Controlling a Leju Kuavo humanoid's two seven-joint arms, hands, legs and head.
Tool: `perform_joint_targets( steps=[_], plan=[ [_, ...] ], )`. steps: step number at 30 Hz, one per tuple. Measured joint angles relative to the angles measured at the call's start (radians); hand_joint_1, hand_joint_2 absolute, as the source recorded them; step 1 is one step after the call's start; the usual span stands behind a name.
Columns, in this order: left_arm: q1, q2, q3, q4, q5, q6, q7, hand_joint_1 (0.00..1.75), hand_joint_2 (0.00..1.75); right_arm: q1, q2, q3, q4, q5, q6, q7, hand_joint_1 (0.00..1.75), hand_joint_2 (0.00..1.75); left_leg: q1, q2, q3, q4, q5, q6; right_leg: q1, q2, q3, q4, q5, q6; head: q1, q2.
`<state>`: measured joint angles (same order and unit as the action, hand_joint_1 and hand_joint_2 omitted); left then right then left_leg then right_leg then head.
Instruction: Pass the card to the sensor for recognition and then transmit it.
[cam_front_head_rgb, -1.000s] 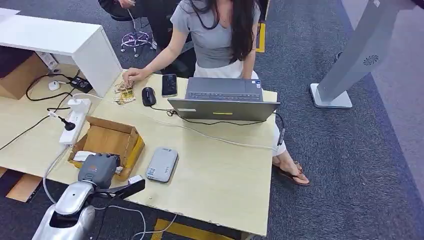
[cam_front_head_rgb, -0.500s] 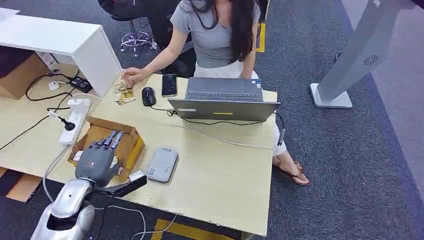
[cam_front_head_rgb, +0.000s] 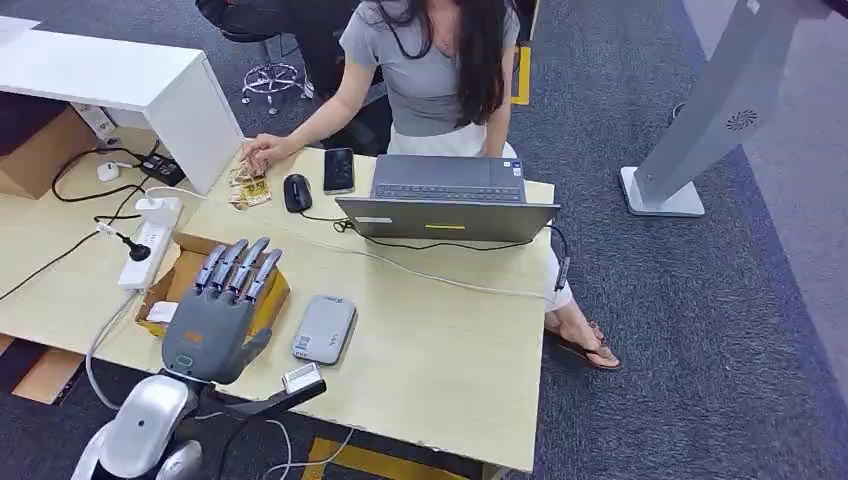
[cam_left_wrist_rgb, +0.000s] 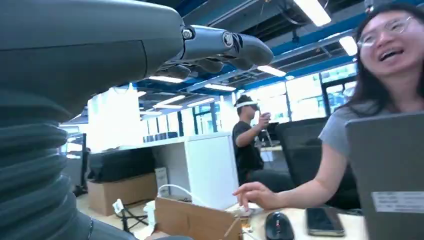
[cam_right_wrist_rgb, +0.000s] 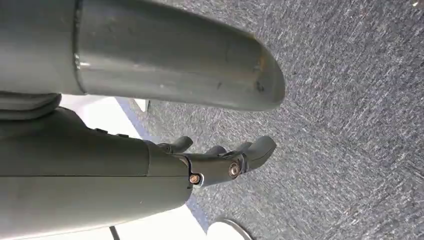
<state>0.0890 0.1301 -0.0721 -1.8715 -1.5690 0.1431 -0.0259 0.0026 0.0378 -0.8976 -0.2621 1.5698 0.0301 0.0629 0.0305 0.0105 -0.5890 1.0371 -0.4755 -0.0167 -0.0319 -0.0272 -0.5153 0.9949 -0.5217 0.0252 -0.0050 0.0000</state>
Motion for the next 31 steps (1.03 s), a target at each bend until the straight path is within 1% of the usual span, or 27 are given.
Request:
perform_joint_targets(
  steps=[5, 13, 19, 23, 25, 28, 31],
  plan=[
    [0.030, 0.008, -0.025, -0.043, 0.005, 0.007, 0.001, 0.00, 1.75, 0.001, 0.005, -0.010, -0.002, 0.000, 0.000, 0.002, 0.00, 0.00, 0.000, 0.000, 0.000, 0.000, 0.000, 0.000, 0.000, 0.000, 0.000, 0.000, 0.000, 0.000, 0.000, 0.000],
    [0.143, 0.034, -0.051, -0.145, 0.002, 0.023, 0.025, 0.00, 1.75, 0.005, 0.020, -0.042, -0.011, 0.000, -0.009, 0.003, 0.00, 0.00, 0.000, 0.000, 0.000, 0.000, -0.001, 0.000, 0.000, 0.000, -0.002, 0.000, -0.001, 0.000, 0.000, 0.000],
    [0.170, 0.043, -0.053, -0.176, 0.002, 0.023, 0.028, 0.00, 1.75, 0.005, 0.025, -0.055, -0.017, 0.000, -0.011, 0.007, 0.00, 0.00, 0.000, 0.000, 0.000, 0.000, 0.000, 0.000, 0.000, -0.001, -0.001, 0.000, -0.001, 0.000, 0.000, 0.000],
    [0.196, 0.050, -0.057, -0.185, 0.011, -0.004, 0.044, 0.00, 1.75, 0.005, 0.029, -0.060, -0.019, 0.000, -0.010, 0.011, 0.00, 0.00, 0.000, 0.000, 0.000, 0.000, 0.000, 0.000, 0.000, 0.000, 0.000, 0.000, 0.000, 0.000, 0.000, 0.000],
    [0.236, 0.061, -0.060, -0.199, 0.019, -0.018, 0.056, 0.00, 1.75, 0.006, 0.034, -0.071, -0.020, 0.000, -0.011, 0.019, 0.00, 0.00, 0.000, 0.000, 0.000, 0.000, 0.000, 0.000, 0.000, 0.000, 0.000, 0.000, 0.000, 0.000, 0.000, 0.000],
    [0.303, 0.079, -0.068, -0.225, 0.008, -0.002, 0.079, 0.00, 1.75, 0.011, 0.042, -0.080, -0.021, 0.000, -0.018, 0.032, 0.00, 0.00, 0.000, 0.000, 0.000, 0.000, -0.001, 0.000, 0.000, 0.000, -0.002, 0.000, -0.001, 0.000, 0.000, 0.000],
    [0.318, 0.087, -0.084, -0.231, 0.006, 0.022, 0.097, 0.00, 1.75, 0.011, 0.045, -0.081, -0.022, 0.000, -0.023, 0.037, 0.00, 0.00, 0.000, -0.001, 0.000, 0.000, -0.001, 0.000, 0.000, -0.002, -0.002, 0.000, -0.001, 0.000, 0.000, 0.000]
  ],
)
